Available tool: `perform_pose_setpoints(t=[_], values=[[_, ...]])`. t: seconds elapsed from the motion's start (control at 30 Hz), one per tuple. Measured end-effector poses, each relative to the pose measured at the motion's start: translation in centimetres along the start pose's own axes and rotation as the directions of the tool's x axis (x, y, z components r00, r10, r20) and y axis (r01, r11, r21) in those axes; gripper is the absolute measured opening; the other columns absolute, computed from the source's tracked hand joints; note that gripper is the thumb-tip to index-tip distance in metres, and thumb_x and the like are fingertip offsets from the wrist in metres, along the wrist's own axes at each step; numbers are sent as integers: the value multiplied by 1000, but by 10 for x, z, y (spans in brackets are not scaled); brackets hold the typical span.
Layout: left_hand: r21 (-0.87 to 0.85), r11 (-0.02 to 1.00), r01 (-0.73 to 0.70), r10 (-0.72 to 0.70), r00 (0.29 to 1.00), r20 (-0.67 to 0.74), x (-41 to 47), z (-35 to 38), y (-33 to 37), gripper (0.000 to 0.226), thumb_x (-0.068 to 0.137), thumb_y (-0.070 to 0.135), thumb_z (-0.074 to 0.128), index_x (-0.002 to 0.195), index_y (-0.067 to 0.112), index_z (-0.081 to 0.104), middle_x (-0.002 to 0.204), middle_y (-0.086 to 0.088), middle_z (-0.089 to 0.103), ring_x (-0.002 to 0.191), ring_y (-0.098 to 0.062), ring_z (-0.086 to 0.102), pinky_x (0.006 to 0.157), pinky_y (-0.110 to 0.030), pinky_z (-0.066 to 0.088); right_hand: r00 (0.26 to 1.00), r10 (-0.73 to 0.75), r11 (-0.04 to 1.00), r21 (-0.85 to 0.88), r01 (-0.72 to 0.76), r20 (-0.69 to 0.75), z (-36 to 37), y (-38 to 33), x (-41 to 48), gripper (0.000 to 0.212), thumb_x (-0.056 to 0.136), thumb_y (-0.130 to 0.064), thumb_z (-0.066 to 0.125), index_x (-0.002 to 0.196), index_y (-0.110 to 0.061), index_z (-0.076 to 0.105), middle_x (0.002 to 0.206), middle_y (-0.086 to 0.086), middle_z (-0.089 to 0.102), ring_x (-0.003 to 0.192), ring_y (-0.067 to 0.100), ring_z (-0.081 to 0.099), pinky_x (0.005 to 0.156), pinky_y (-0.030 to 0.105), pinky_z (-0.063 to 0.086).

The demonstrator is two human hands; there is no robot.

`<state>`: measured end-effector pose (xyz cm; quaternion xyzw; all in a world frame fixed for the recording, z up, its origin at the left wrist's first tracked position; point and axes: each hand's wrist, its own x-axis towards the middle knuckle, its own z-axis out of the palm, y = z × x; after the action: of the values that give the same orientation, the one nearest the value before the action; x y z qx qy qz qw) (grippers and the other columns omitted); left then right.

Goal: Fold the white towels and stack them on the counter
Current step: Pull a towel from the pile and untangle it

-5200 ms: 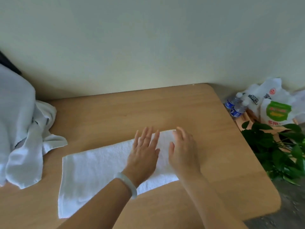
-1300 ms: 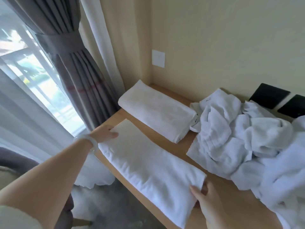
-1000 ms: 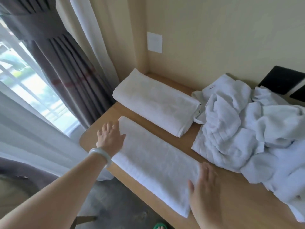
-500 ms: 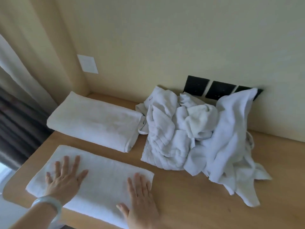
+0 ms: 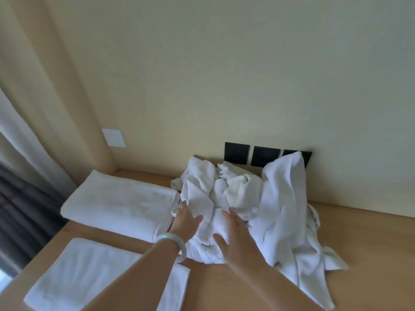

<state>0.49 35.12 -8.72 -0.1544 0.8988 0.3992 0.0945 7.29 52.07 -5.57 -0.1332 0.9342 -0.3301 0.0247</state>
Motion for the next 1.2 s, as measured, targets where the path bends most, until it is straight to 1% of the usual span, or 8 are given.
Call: perform_pose_setpoints(t=[0.17,0.5,0.63,0.7,0.83,0.97,1.1,1.2], values=[[109,990,93,-86,994,-63,23,-1,26,40,95,28,57,125,2,53,119,-13,59,111,-30,58,92,-32,47,998,-4,1000,9,4,55,-48,12,33,64,100,-31,47,152,-23,12,162,-7,0,148,10,8,114,23,23],[-128,929,-347,340,937,-77,-44,-48,142,12,97,23,57,102,19,67,90,2,67,82,-14,60,72,-23,47,990,-5,932,360,-46,142,-106,-2,52,58,81,-9,65,133,-18,39,116,-5,56,107,11,55,85,17,44],[-246,882,-402,368,913,-174,-37,-66,166,18,93,7,54,99,16,69,89,4,70,83,-15,63,78,-29,49,994,72,974,-207,-88,-87,-149,47,71,56,81,-7,59,134,-15,43,131,5,47,115,27,47,94,23,38],[-190,908,-375,338,920,-199,-25,-64,163,13,93,6,53,92,10,65,81,2,64,76,-18,56,68,-28,44,973,217,891,-392,-230,-77,-156,75,76,82,81,-28,65,149,-26,20,153,6,21,131,33,34,105,36,34],[-45,982,-186,171,960,-221,2,-37,143,20,98,16,44,112,10,57,109,-12,62,102,-34,59,88,-37,48,941,304,942,-198,-272,151,-138,102,77,104,78,-49,72,151,-40,-1,159,10,-11,143,40,18,112,48,29],[6,997,83,-77,949,-306,8,-12,121,43,98,12,46,135,-7,34,131,-27,48,120,-40,49,97,-40,40,958,258,962,-129,-242,124,-101,114,74,107,81,-41,73,150,-43,-8,156,9,6,131,33,39,103,40,41],[424,882,-205,368,862,-348,-4,12,112,43,98,16,50,135,4,34,131,-15,43,120,-25,40,103,-29,31,974,228,972,54,-227,-5,-100,113,71,71,94,-8,52,152,-28,15,136,6,46,96,18,58,79,30,51],[356,761,-542,628,754,-195,-16,32,123,40,93,14,61,129,11,43,122,-12,50,113,-21,44,99,-26,35,961,246,965,130,-230,-129,-131,106,79,44,95,-6,52,138,-10,41,121,11,56,100,23,55,77,29,44]])
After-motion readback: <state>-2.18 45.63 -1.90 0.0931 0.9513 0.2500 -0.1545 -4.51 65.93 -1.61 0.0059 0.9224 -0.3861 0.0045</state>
